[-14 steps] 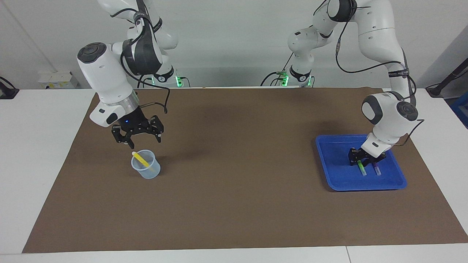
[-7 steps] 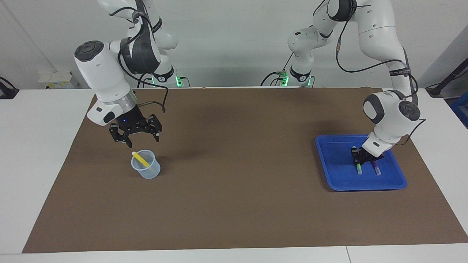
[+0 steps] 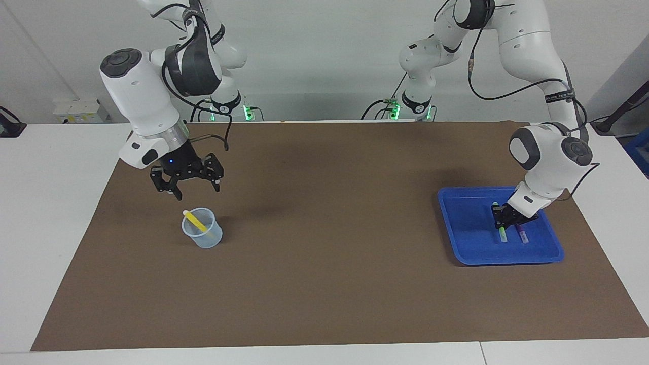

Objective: Transfer and insert pens with both arms
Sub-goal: 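Insert the yellow pen into the cup while the left gripper grasps green pen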

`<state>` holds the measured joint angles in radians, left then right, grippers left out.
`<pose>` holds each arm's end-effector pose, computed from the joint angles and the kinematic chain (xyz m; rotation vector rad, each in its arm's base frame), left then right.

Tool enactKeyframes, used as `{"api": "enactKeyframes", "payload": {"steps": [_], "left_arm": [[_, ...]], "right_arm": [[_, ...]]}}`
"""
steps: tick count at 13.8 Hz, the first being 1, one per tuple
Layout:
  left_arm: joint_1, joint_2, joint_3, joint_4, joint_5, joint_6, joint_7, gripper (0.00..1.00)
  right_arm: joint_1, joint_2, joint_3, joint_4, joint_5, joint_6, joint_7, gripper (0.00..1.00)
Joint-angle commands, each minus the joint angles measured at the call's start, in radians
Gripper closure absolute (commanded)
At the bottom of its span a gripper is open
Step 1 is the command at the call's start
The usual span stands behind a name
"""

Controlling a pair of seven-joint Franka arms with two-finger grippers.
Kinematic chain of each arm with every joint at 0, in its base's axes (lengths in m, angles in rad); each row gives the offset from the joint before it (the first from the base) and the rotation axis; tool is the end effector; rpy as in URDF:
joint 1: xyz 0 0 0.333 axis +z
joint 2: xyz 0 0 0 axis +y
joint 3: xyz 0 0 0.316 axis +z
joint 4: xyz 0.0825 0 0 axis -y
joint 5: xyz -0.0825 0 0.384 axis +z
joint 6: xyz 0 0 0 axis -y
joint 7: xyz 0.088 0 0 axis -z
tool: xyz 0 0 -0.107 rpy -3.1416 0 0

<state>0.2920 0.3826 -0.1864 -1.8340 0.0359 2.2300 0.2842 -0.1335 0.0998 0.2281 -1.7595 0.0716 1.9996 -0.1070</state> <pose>0.6357 0.0766 0.3281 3.0920 -0.2891 0.0433 0.6042 0.0569 0.5172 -3.0337 -0.2642 -0.2185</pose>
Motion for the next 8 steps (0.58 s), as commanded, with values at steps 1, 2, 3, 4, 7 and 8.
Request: {"api": "enactKeyframes", "payload": {"steps": [1,2,3,4,7,8], "left_arm": [[-0.011,-0.024,0.001,0.007,-0.053,-0.052,-0.005,1.0],[-0.013,-0.027,-0.001,0.007,-0.071,-0.064,-0.007,1.0],[-0.013,-0.031,-0.002,0.007,-0.106,-0.084,-0.011,1.0],[-0.02,-0.039,-0.002,0.016,-0.154,-0.117,-0.028,1.0],[-0.079,-0.037,-0.002,0.1,-0.169,-0.265,-0.169,1.0],[-0.091,-0.037,-0.001,0.119,-0.175,-0.295,-0.195,1.0]], "right_arm": [[-0.001,-0.011,0.01,0.024,0.004,-0.054,0.068,0.01],[0.002,-0.011,0.011,0.031,0.004,-0.065,0.108,0.01],[0.003,-0.009,0.02,0.034,0.014,-0.065,0.137,0.01],[0.003,-0.008,0.039,0.043,0.029,-0.065,0.162,0.01],[0.003,-0.006,0.114,0.06,0.034,-0.065,0.268,0.01],[0.003,-0.003,0.131,0.067,0.036,-0.061,0.291,0.01]]}}
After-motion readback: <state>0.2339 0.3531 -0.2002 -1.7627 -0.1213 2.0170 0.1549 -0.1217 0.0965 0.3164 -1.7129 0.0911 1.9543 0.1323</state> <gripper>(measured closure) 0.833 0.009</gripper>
